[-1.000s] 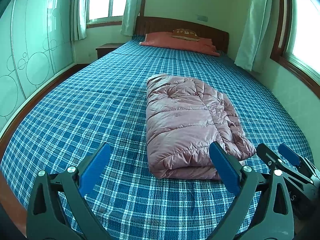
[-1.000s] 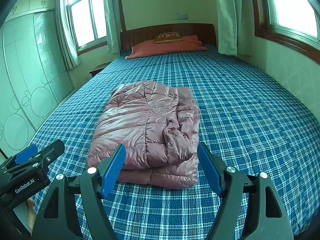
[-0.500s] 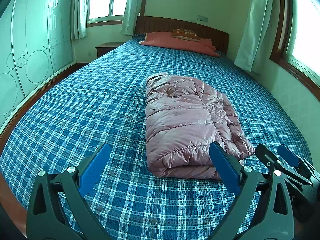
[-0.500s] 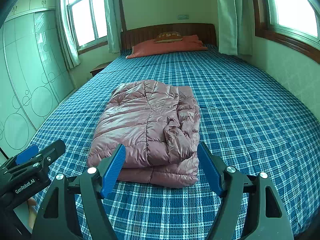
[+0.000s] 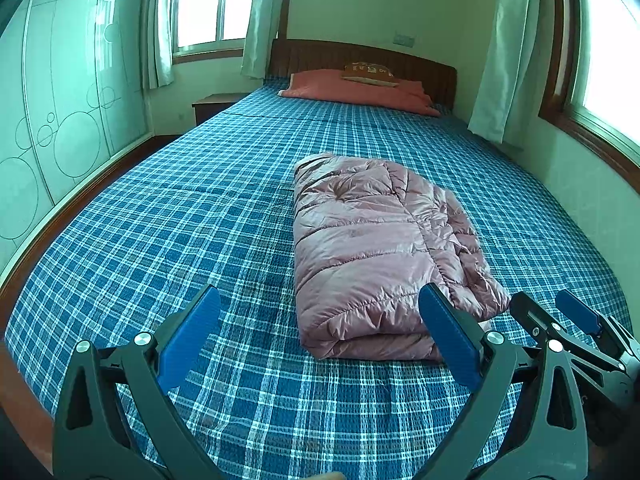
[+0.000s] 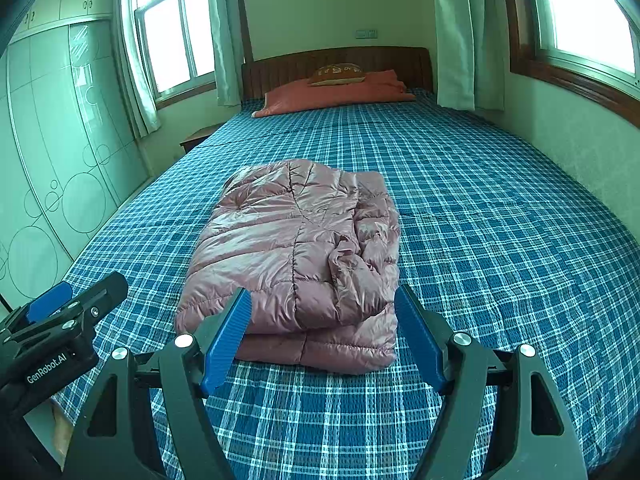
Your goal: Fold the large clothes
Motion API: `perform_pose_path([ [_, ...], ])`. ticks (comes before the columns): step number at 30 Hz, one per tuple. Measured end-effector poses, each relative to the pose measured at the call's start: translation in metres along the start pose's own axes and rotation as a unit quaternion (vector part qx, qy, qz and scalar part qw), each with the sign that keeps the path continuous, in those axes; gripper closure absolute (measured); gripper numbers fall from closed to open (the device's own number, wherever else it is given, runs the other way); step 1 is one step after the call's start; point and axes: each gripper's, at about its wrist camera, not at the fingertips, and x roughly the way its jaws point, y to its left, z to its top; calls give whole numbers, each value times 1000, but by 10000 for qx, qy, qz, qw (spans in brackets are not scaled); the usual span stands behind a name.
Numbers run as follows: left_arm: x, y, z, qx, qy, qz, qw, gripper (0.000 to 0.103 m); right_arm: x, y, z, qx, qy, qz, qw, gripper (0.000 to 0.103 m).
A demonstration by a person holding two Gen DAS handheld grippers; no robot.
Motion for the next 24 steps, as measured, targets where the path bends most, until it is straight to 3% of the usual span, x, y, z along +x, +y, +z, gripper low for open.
perform_pose_path([
  [13, -3, -2, -1, -38, -72, -74, 9999, 2, -4, -1, 0, -22, -7, 3, 10000, 30],
  [24, 3, 1, -5, -85, -77, 175, 9998, 2, 1, -3, -3, -7, 59, -7, 10000, 30],
])
